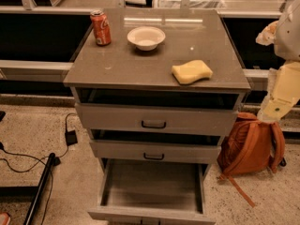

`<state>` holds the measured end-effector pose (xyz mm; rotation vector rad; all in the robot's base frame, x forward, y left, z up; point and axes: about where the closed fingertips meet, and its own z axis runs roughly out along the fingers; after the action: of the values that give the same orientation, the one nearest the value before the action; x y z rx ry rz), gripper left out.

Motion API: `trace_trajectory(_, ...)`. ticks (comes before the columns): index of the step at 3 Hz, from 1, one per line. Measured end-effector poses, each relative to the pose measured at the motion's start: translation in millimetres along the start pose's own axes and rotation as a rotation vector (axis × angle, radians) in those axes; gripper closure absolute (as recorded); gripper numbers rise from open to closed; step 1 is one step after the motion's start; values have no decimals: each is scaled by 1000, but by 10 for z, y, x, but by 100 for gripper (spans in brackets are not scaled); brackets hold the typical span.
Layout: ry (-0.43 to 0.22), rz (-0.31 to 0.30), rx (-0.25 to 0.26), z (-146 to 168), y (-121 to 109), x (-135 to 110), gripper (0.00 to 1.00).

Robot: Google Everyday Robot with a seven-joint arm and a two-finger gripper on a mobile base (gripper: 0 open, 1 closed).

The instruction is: Place sponge into bottom drawer

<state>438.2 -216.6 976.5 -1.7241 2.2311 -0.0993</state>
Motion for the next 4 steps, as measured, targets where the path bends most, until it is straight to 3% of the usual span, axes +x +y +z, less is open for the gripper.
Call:
trace_trajectory(2,-21,-19,-9,9,-48,-32,0)
trace_trajectory(4,-92,-278,-22,406,-1032,-633,0)
